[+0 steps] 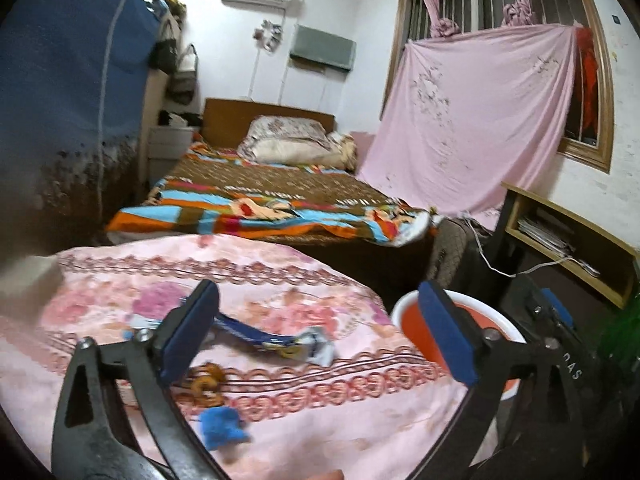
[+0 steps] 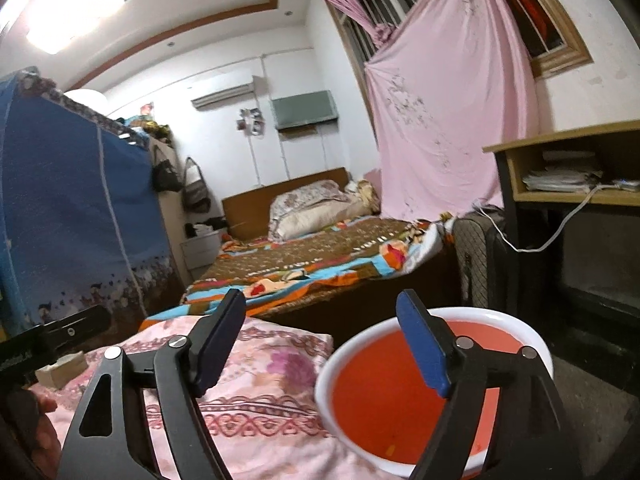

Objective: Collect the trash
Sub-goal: 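Move both open tools back over the remaining trash on the quilt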

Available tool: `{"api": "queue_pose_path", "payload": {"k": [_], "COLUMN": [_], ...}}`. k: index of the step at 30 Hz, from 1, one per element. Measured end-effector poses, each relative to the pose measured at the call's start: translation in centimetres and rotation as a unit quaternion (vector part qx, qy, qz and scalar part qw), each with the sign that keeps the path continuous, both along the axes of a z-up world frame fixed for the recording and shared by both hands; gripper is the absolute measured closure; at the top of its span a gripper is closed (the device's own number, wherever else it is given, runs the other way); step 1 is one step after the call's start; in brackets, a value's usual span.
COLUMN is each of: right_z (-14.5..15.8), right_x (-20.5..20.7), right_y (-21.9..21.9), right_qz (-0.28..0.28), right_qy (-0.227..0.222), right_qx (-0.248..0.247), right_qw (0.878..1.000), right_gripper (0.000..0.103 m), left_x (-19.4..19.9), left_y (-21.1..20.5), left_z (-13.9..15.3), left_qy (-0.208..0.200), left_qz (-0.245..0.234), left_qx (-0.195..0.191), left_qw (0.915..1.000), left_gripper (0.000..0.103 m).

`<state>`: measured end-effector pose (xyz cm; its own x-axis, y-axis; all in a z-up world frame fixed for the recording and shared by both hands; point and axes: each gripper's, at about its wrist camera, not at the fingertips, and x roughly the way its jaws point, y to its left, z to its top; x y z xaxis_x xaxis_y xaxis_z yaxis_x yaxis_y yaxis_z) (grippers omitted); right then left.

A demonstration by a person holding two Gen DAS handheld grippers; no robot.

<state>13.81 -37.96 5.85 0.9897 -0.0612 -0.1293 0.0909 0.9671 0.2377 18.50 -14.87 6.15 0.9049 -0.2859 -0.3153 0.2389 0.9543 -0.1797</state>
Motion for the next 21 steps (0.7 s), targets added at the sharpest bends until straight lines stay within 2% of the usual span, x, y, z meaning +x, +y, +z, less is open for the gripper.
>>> {"api": "queue_pose_path", "payload": {"k": [3, 6, 12, 21], "right_z": [0.2, 0.3, 0.7, 1.0], "right_x": [-0.1, -0.2, -0.6, -0.8], "right_y": [1.2, 2.2, 4.2, 8.3], "right_qz": [0.014, 0.031, 0.066, 0.124], "right_qy": [-0.008, -0.018, -0.043, -0.050], "right_qx": [-0.012, -0.021, -0.035, -0.057], "right_qw": [1.000, 0.999, 0.996, 0.989], "right_gripper": [0.016, 0.000, 0.000, 0.000], "left_x": [-1.0, -1.6, -3.1, -5.0], "left_y": [1.6, 2.9, 5.5, 10.2], "left_z": [-0.1, -0.1, -0.3, -0.9], "left_qy": [-0.022, -0.031, -0.041, -0.039], "left_qz": [0.032, 0.049, 0.076, 0.101], "left_qx": [-0.004, -0.003, 0.017, 0.025], "left_qw": [0.9992, 0.9983, 0.9961, 0.9938], "left_gripper": [0.011, 0.011, 0.011, 0.011]}}
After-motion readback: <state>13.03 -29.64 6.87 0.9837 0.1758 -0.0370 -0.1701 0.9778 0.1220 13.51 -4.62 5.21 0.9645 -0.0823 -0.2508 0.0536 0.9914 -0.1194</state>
